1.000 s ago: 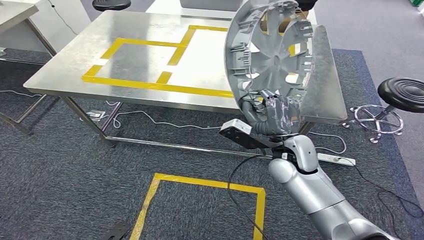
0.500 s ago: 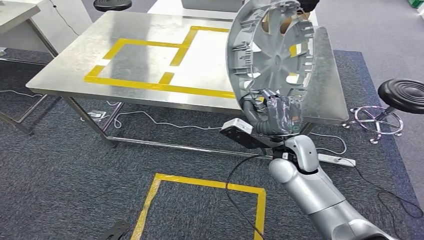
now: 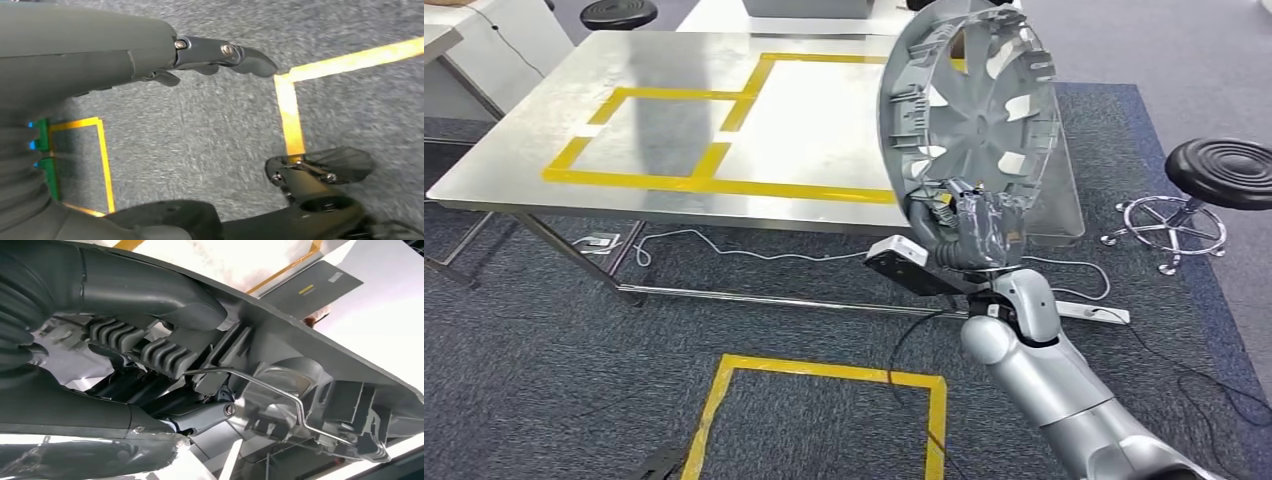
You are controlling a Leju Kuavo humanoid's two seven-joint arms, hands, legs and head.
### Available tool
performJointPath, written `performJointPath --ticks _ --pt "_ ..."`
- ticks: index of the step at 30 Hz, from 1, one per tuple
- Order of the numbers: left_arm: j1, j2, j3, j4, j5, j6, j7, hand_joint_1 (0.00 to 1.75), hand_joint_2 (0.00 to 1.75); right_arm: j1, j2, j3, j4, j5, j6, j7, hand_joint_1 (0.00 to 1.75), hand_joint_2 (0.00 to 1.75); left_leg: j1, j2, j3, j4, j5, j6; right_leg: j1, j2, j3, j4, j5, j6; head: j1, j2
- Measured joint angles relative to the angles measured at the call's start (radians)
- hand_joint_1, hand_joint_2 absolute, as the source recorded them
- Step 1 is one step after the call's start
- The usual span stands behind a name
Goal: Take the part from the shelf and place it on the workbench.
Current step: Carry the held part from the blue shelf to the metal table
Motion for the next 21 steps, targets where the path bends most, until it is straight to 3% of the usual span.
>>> performJointPath --ticks 2,3,4,5,7,8,10,13,15,17,18,19,20,21 --pt "0.003 -0.002 0.0 0.0 0.0 0.0 0.0 0.0 1.75 0.002 0.0 0.0 0.0 0.0 0.0 0.0 1.75 1.75 -0.003 0.0 -0.091 0.131 -0.03 0.001 0.004 0.004 0.013 0.0 -0.013 -0.009 -0.002 0.0" --pt "0.006 -0.002 0.0 0.0 0.0 0.0 0.0 0.0 1.75 0.003 0.0 0.0 0.0 0.0 0.0 0.0 1.75 1.75 -0.004 0.0 -0.126 0.169 -0.026 0.004 0.006 0.007 0.021 0.0 -0.02 -0.01 -0.002 0.0" --pt "0.008 -0.002 0.0 0.0 0.0 0.0 0.0 0.0 1.75 0.004 0.0 0.0 0.001 0.0 0.0 0.0 1.75 1.75 -0.006 0.0 -0.144 0.172 -0.001 0.007 0.008 0.01 0.031 0.0 -0.028 -0.011 -0.002 0.0" --pt "0.009 -0.002 0.0 0.0 0.0 0.001 0.0 0.0 1.75 0.005 0.0 0.001 0.001 0.0 0.0 0.0 1.75 1.75 -0.009 -0.001 -0.142 0.137 0.041 0.012 0.008 0.014 0.043 0.0 -0.036 -0.01 -0.002 0.0" --pt "0.009 0.0 0.0 0.0 0.0 0.001 0.0 0.0 1.75 0.005 0.0 0.001 0.001 0.0 0.0 0.0 1.75 1.75 -0.017 -0.002 -0.103 0.016 0.13 0.025 0.008 0.018 0.065 -0.001 -0.055 -0.004 -0.004 0.0" --pt "0.009 0.001 0.0 0.0 0.0 0.001 0.0 0.0 1.75 0.005 0.0 0.001 0.001 0.0 0.0 0.0 1.75 1.75 -0.021 -0.003 -0.08 -0.041 0.149 0.03 0.009 0.02 0.073 -0.002 -0.064 0.001 -0.005 0.0" --pt "0.008 0.001 0.0 0.0 0.0 0.001 0.0 0.0 1.75 0.005 0.0 0.001 0.001 0.0 -0.001 0.0 1.75 1.75 -0.024 -0.003 -0.053 -0.096 0.14 0.037 0.012 0.023 0.084 -0.009 -0.072 0.014 -0.007 0.0" --pt "0.008 -0.001 0.0 0.0 0.0 0.001 0.0 0.0 1.75 0.004 0.0 0.001 0.001 0.0 -0.002 -0.001 1.75 1.75 -0.021 -0.003 -0.026 -0.115 0.117 0.052 0.012 0.015 0.09 0.004 -0.073 0.028 -0.007 0.0" --pt "0.008 0.0 0.0 0.0 0.0 0.001 0.0 0.0 1.75 0.005 0.0 0.001 0.001 0.0 -0.002 -0.001 1.75 1.75 -0.02 -0.005 -0.005 -0.12 0.103 0.061 0.014 0.005 0.036 0.096 -0.086 0.029 -0.005 0.0" --pt "0.009 0.0 0.0 0.0 0.0 0.001 0.0 0.0 1.75 0.009 0.0 0.001 0.001 0.0 -0.002 -0.001 1.75 1.75 -0.021 -0.006 0.014 -0.12 0.084 0.065 0.017 0.003 -0.054 0.22 -0.121 0.027 -0.004 0.0" --pt "0.011 0.0 0.0 0.0 0.0 0.001 0.0 0.0 1.75 0.012 0.0 0.001 0.002 0.0 -0.002 -0.002 1.75 1.75 -0.021 -0.006 0.027 -0.12 0.073 0.065 0.017 0.003 -0.092 0.255 -0.139 0.028 -0.004 0.0" --pt "0.013 0.0 0.0 0.0 0.0 0.001 0.0 0.0 1.75 0.014 -0.001 0.001 0.002 0.0 -0.002 -0.002 1.75 1.75 -0.021 -0.006 0.044 -0.12 0.06 0.064 0.017 0.002 -0.116 0.259 -0.145 0.03 -0.003 0.0" --pt "0.014 -0.001 0.0 0.0 0.0 0.001 0.0 0.0 1.75 0.016 -0.001 0.001 0.003 0.0 -0.002 -0.002 1.75 1.75 -0.021 -0.006 0.063 -0.12 0.046 0.063 0.015 0.0 -0.125 0.233 -0.132 0.034 -0.003 0.0" --pt "0.015 -0.001 0.0 0.0 0.0 0.001 -0.001 0.0 1.75 0.017 -0.001 0.002 0.003 0.0 -0.002 -0.002 1.75 1.75 -0.02 -0.006 0.085 -0.12 0.031 0.06 0.013 -0.004 -0.119 0.179 -0.096 0.037 -0.003 0.0"
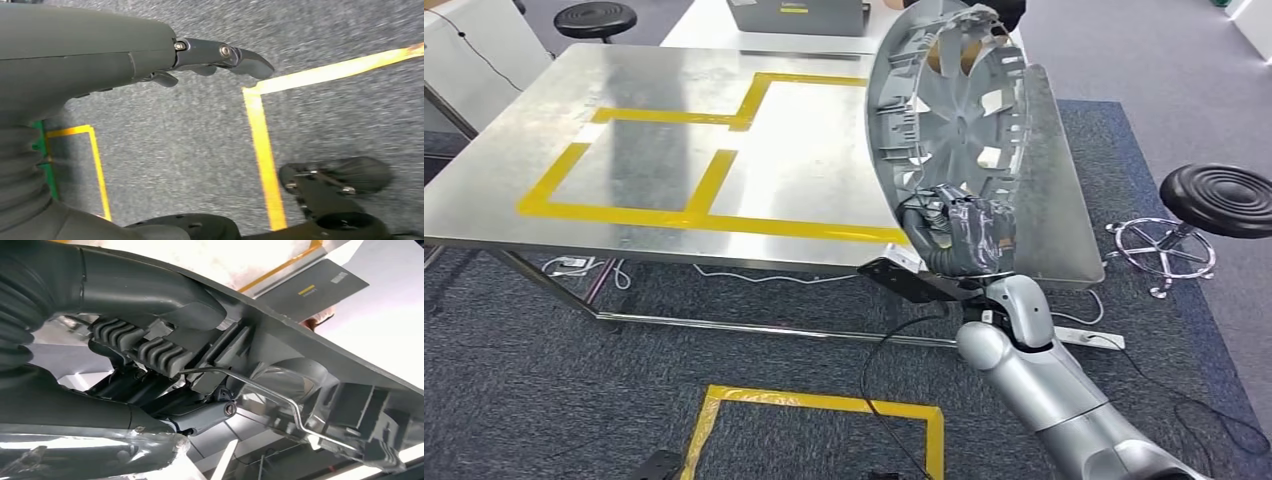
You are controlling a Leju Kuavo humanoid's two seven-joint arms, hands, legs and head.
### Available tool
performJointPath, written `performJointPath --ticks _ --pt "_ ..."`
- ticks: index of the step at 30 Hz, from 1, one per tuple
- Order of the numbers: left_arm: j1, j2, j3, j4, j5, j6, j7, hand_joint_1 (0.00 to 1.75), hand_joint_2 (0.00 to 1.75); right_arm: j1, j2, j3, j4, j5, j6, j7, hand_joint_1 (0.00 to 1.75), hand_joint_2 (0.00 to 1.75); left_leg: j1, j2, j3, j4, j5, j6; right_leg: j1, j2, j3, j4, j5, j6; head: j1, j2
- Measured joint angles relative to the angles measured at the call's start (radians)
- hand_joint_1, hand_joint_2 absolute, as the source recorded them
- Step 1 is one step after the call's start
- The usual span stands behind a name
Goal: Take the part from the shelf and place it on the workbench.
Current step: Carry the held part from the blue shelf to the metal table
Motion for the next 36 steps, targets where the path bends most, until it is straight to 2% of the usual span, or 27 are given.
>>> performJointPath --ticks 1,2,3,4,5,7,8,10,11,12,14,16,17,18,20,21,22,23,26,31,36 --pt "0.001 0.0 0.0 0.0 0.002 0.0 -0.001 0.0 1.75 0.001 0.0 0.0 0.0 0.0 0.0 0.0 1.75 1.75 0.0 0.0 0.019 0.0 -0.015 -0.004 -0.003 -0.006 0.011 -0.067 0.064 0.003 0.0 0.0" --pt "0.0 0.0 0.001 0.0 0.005 0.0 -0.003 0.0 1.75 0.001 0.0 0.0 0.001 0.0 0.0 0.0 1.75 1.75 -0.001 -0.001 0.034 0.004 -0.029 -0.009 -0.004 -0.011 0.02 -0.126 0.118 0.001 0.0 0.0" --pt "-0.001 0.001 0.002 0.0 0.009 0.0 -0.006 0.0 1.75 0.001 0.0 0.001 0.001 0.002 -0.001 0.0 1.75 1.75 -0.001 -0.002 0.042 0.006 -0.041 -0.015 -0.003 -0.015 0.028 -0.167 0.164 -0.005 0.0 0.0" --pt "-0.003 0.001 0.003 0.0 0.013 0.0 -0.007 0.0 1.75 0.002 0.0 0.001 0.0 0.004 -0.003 0.0 1.75 1.75 -0.001 -0.001 0.047 0.007 -0.05 -0.021 -0.001 -0.016 0.03 -0.187 0.189 -0.013 -0.001 0.0" --pt "-0.005 0.002 0.003 0.0 0.014 0.0 -0.008 0.0 1.75 0.001 0.0 0.0 0.0 0.006 -0.004 0.0 1.75 1.75 0.0 -0.001 0.05 0.007 -0.056 -0.026 0.002 -0.014 0.031 -0.189 0.185 -0.023 -0.002 0.0" --pt "-0.008 0.001 0.003 0.0 0.012 0.0 -0.009 0.0 1.75 -0.003 0.0 0.0 -0.004 0.01 -0.005 0.001 1.75 1.75 0.002 0.002 0.043 0.025 -0.053 -0.036 0.001 -0.008 0.04 -0.192 0.179 -0.036 -0.004 0.0" --pt "-0.01 0.0 0.003 0.0 0.01 0.0 -0.009 0.0 1.75 -0.004 0.001 -0.001 -0.004 0.011 -0.005 0.001 1.75 1.75 0.003 0.002 0.02 0.061 -0.049 -0.041 -0.001 -0.006 0.046 -0.194 0.176 -0.042 -0.005 0.0" --pt "-0.014 -0.002 0.003 0.0 0.007 -0.001 -0.009 0.0 1.75 -0.005 0.001 -0.001 -0.005 0.014 -0.005 0.002 1.75 1.75 0.004 0.003 -0.059 0.173 -0.059 -0.05 -0.002 -0.004 0.054 -0.198 0.168 -0.05 -0.006 0.0" --pt "-0.014 -0.003 0.003 0.0 0.007 -0.002 -0.009 0.0 1.75 -0.004 0.001 -0.001 -0.005 0.015 -0.005 0.002 1.75 1.75 0.004 0.003 -0.091 0.215 -0.07 -0.052 -0.002 -0.003 0.054 -0.198 0.165 -0.052 -0.006 0.0" --pt "-0.014 -0.004 0.003 0.0 0.006 -0.002 -0.009 0.0 1.75 -0.004 0.001 0.0 -0.005 0.016 -0.005 0.002 1.75 1.75 0.005 0.003 -0.11 0.238 -0.08 -0.054 -0.002 -0.003 0.055 -0.198 0.163 -0.053 -0.007 0.0" --pt "-0.014 -0.004 0.003 0.0 0.006 -0.003 -0.009 0.0 1.75 -0.004 0.001 0.0 -0.005 0.016 -0.005 0.002 1.75 1.75 0.005 0.003 -0.119 0.248 -0.086 -0.054 -0.002 -0.003 0.055 -0.198 0.163 -0.053 -0.007 0.0" --pt "-0.011 -0.004 0.003 0.0 0.006 -0.003 -0.009 0.0 1.75 -0.003 0.001 0.0 -0.004 0.017 -0.005 0.002 1.75 1.75 0.005 0.003 -0.158 0.273 -0.103 -0.056 -0.002 0.001 0.059 -0.198 0.157 -0.053 -0.007 0.0" --pt "-0.01 -0.003 0.003 0.0 0.005 -0.002 -0.009 0.0 1.75 -0.001 0.001 0.0 -0.003 0.019 -0.005 0.003 1.75 1.75 0.006 0.003 -0.17 0.24 -0.068 -0.057 -0.003 0.005 0.068 -0.198 0.149 -0.052 -0.006 0.0" --pt "-0.009 -0.002 0.003 0.0 0.004 -0.002 -0.009 0.0 1.75 0.001 0.001 0.0 -0.002 0.022 -0.005 0.005 1.75 1.75 0.006 0.003 -0.174 0.186 -0.019 -0.056 -0.004 0.009 0.077 -0.197 0.14 -0.048 -0.007 0.0" --pt "-0.01 0.0 0.003 0.0 0.003 -0.002 -0.009 0.0 1.75 0.003 0.001 0.0 0.0 0.028 -0.005 0.008 1.75 1.75 0.003 0.002 -0.143 0.036 0.085 -0.047 -0.005 0.015 0.092 -0.196 0.126 -0.036 -0.008 0.0" --pt "-0.011 0.0 0.003 0.0 0.002 -0.002 -0.009 0.0 1.75 0.002 0.001 0.0 0.0 0.029 -0.005 0.009 1.75 1.75 0.002 0.001 -0.133 0.006 0.098 -0.041 -0.005 0.015 0.094 -0.198 0.123 -0.03 -0.009 0.0" --pt "-0.011 0.0 0.003 0.0 0.002 -0.002 -0.009 0.0 1.75 0.003 0.001 0.001 0.001 0.029 -0.005 0.01 1.75 1.75 0.0 -0.001 -0.129 -0.007 0.099 -0.038 -0.004 0.016 0.095 -0.199 0.121 -0.025 -0.01 0.0" --pt "-0.01 0.0 0.003 0.0 0.001 -0.002 -0.009 0.0 1.75 0.004 0.0 0.001 0.003 0.03 -0.005 0.011 1.75 1.75 0.0 -0.002 -0.128 -0.007 0.104 -0.037 -0.004 0.015 0.096 -0.203 0.122 -0.025 -0.009 0.0" --pt "-0.007 0.001 0.003 0.0 0.001 -0.002 -0.009 0.0 1.75 0.007 0.0 0.003 0.008 0.03 -0.005 0.011 1.75 1.75 0.0 -0.008 -0.13 -0.01 0.11 -0.034 -0.004 0.011 0.1 -0.213 0.126 -0.031 -0.006 0.0" --pt "-0.008 -0.001 0.003 0.0 -0.002 -0.006 -0.009 0.0 1.75 -0.008 0.001 0.008 0.01 0.036 0.003 0.011 1.75 1.75 -0.002 -0.013 -0.13 -0.01 0.109 -0.024 -0.005 0.005 0.108 -0.226 0.128 -0.014 -0.006 0.0" --pt "-0.018 -0.002 -0.001 0.0 -0.017 -0.017 -0.003 0.0 1.75 -0.058 0.016 0.028 0.038 0.06 0.047 0.017 1.75 1.75 -0.002 -0.013 -0.13 -0.01 0.11 -0.021 -0.005 0.006 0.108 -0.228 0.131 -0.008 -0.007 0.0"
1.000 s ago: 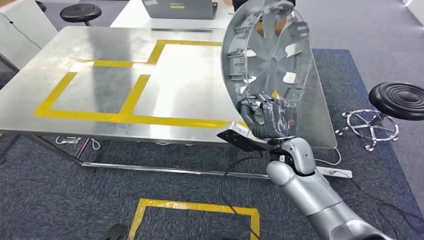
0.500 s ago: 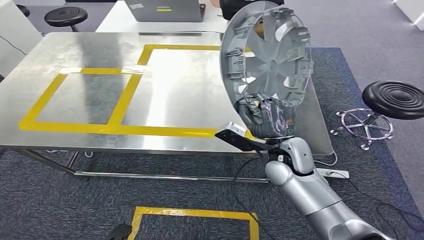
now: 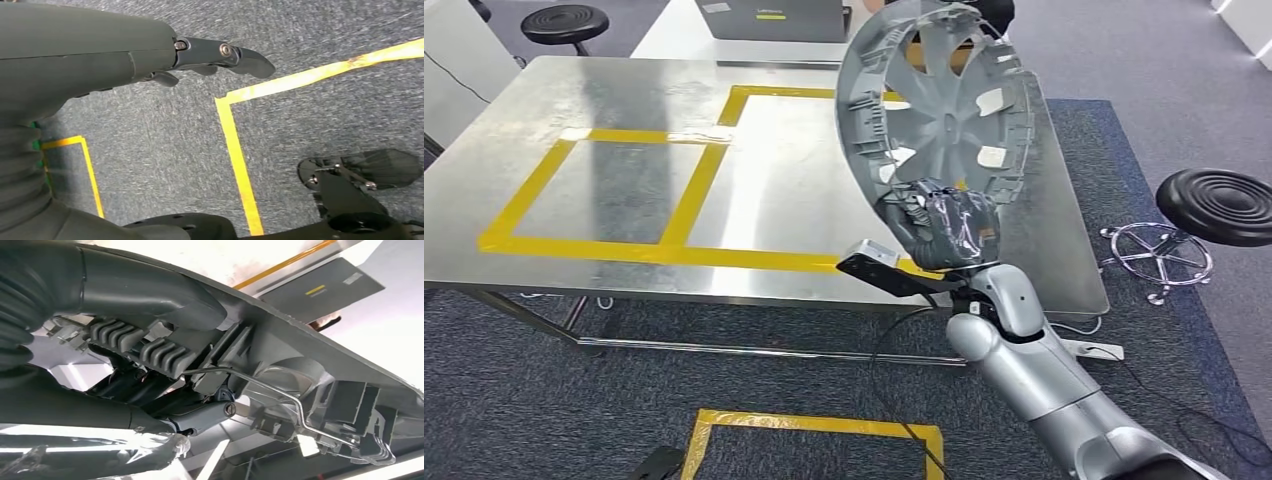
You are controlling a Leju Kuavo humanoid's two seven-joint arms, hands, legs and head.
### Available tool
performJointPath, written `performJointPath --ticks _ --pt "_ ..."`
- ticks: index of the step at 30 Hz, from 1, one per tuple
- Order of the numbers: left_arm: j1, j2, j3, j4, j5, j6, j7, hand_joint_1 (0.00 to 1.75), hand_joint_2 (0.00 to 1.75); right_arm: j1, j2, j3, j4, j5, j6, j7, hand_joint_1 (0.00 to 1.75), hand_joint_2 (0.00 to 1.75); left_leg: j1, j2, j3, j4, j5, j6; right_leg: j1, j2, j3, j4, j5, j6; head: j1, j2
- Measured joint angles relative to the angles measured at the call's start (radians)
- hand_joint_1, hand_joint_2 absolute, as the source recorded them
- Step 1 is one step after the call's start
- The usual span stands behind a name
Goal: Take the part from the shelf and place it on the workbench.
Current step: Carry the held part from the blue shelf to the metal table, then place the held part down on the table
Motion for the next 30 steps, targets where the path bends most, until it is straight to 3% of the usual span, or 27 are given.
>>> performJointPath --ticks 6,15,30 --pt "-0.016 -0.004 -0.01 0.0 -0.028 -0.013 0.012 0.0 1.75 -0.098 0.033 0.045 0.098 0.026 0.072 -0.004 1.75 1.75 0.001 0.0 0.0 0.0 0.005 -0.003 0.001 0.001 -0.002 0.003 0.003 0.0 0.0 0.0" --pt "-0.05 -0.016 -0.035 0.0 -0.048 -0.026 0.023 0.0 1.75 -0.277 0.131 0.138 0.325 0.082 0.123 0.013 1.75 1.75 0.004 0.0 0.0 0.0 0.008 -0.007 0.003 0.001 -0.003 0.005 0.004 -0.002 0.0 0.0" --pt "-0.051 -0.017 -0.054 0.0 -0.049 -0.04 0.009 0.0 1.75 -0.341 0.167 0.179 0.434 0.112 0.129 0.053 1.75 1.75 0.004 0.0 0.0 0.0 0.008 -0.007 0.004 0.001 -0.003 0.004 0.004 -0.002 0.0 0.0"
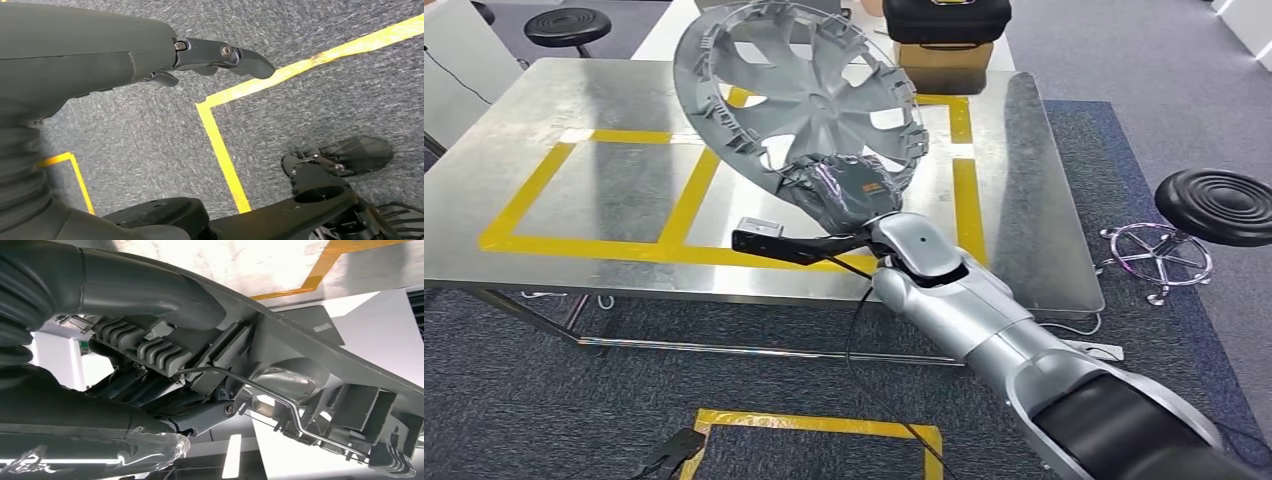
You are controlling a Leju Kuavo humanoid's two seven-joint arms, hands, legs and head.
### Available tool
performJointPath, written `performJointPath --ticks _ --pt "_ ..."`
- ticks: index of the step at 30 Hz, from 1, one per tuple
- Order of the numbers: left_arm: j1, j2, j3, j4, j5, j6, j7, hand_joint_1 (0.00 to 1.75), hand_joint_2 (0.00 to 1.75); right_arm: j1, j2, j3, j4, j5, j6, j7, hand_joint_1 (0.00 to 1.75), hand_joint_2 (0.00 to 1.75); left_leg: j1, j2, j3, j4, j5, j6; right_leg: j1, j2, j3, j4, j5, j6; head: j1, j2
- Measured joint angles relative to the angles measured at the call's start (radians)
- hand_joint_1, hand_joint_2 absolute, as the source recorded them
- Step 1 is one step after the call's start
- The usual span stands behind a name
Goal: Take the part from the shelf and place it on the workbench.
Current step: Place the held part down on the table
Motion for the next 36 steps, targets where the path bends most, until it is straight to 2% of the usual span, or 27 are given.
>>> performJointPath --ticks 7,16,29,33,35,36 --pt "0.001 0.001 -0.001 0.0 -0.001 -0.004 -0.027 0.0 1.75 -0.014 0.014 0.015 0.059 0.037 -0.001 0.04 1.75 1.75 0.0 0.0 0.0 0.0 0.0 0.0 0.001 0.0 0.0 0.0 0.0 0.0 0.0 0.0" --pt "0.0 0.002 -0.001 0.0 -0.006 0.0 -0.02 0.0 1.75 -0.04 0.026 0.029 0.122 0.085 0.018 0.116 1.75 1.75 0.0 0.0 0.0 0.0 0.0 0.0 0.001 0.0 0.0 0.0 0.0 0.0 0.0 0.0" --pt "-0.001 0.004 -0.003 0.0 -0.02 0.0 -0.008 0.0 1.75 -0.081 0.017 -0.001 0.272 0.079 0.017 0.137 1.75 1.75 0.0 0.0 0.0 0.0 0.0 0.0 0.0 0.001 -0.001 0.0 0.001 -0.001 0.0 0.0" --pt "-0.001 0.004 -0.003 0.0 -0.02 -0.004 -0.01 0.0 1.75 -0.083 0.012 -0.017 0.303 0.083 0.009 0.13 0.0 1.75 0.0 0.0 0.0 0.0 0.0 0.0 0.0 0.001 -0.001 0.0 0.001 -0.001 0.0 0.0" --pt "-0.001 0.004 -0.003 0.0 -0.018 -0.002 -0.013 0.0 1.75 -0.084 0.011 -0.019 0.311 0.09 0.003 0.128 0.0 1.75 0.0 0.0 0.0 0.0 0.0 0.0 0.0 0.002 -0.001 0.0 0.001 -0.001 0.0 0.0" --pt "-0.001 0.004 -0.003 0.0 -0.015 0.001 -0.015 0.0 1.31 -0.085 0.011 -0.019 0.314 0.094 0.001 0.127 0.0 1.75 0.0 0.0 0.0 0.0 0.0 0.0 0.0 0.002 -0.001 0.0 0.001 -0.001 0.0 0.0"
